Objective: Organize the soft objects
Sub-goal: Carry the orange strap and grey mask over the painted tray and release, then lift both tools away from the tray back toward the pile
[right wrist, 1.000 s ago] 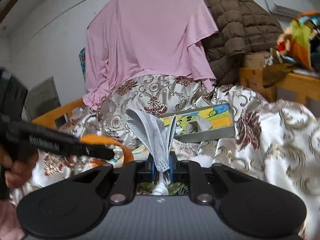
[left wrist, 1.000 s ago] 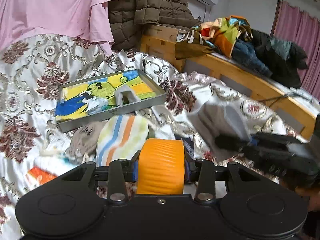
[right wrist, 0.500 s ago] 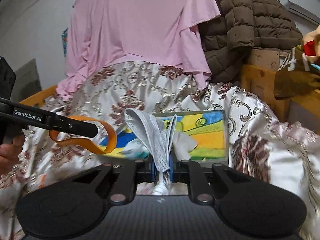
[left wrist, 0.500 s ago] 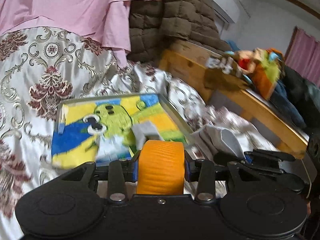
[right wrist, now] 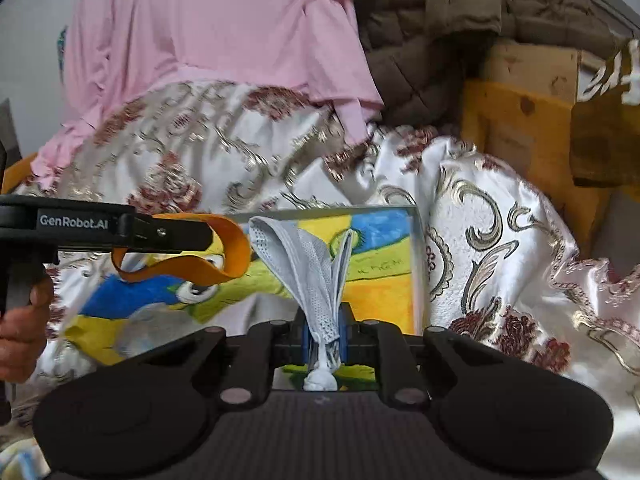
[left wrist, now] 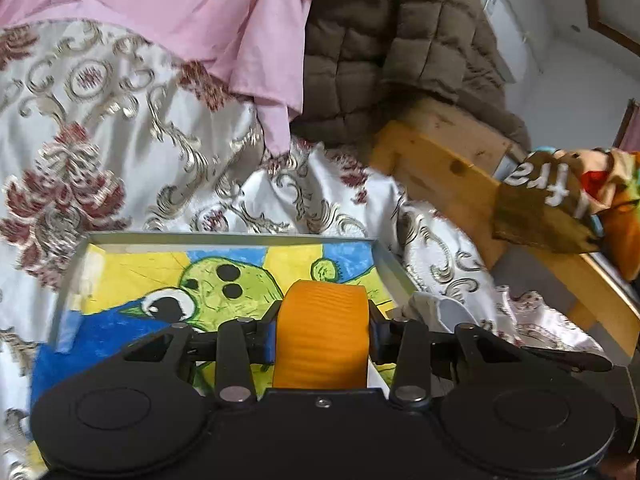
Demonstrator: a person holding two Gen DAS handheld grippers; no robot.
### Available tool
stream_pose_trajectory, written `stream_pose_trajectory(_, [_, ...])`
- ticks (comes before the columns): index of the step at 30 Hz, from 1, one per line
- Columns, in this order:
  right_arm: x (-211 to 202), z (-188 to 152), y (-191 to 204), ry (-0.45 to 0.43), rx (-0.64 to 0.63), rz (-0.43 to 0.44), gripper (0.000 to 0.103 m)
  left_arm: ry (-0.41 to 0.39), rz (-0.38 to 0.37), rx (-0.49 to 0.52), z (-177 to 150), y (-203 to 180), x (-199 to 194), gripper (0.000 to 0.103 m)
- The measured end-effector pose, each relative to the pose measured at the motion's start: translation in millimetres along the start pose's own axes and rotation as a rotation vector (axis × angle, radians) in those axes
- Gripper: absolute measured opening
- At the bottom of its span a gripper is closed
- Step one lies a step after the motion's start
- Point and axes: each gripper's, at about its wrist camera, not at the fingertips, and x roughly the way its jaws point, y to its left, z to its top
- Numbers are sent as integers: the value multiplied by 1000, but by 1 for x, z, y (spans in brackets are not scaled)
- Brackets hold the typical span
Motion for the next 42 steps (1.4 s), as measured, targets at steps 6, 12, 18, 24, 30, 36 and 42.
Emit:
stream_pose_trajectory(6, [27, 4, -7, 24, 0, -12, 15, 28, 2, -22, -3, 4, 33, 43])
stream_pose_trajectory(12, [41, 4, -9, 41, -9, -24, 16, 63, 23, -42, -10, 14, 51, 41])
stream_pose_trajectory(18, [44, -2, -9, 50, -3, -39, 20, 64, 37, -80, -18, 21, 52, 41])
stream_pose_trajectory(24, [40, -6, -4, 53, -10, -56, 29, 64, 59, -72, -22, 20, 42, 45])
stream_pose_trajectory(30, [23, -5, -1, 39, -13, -66, 45, 62, 60, -62, -23, 15, 23, 59])
stream_pose_trajectory(36, [-12, 2, 4, -3, -18, -77, 57, 44, 69, -33, -24, 3, -6, 69])
stream_pose_trajectory(42, [-66, 12, 13, -74, -19, -84, 72, -29, 82, -13, -19, -14, -57, 80])
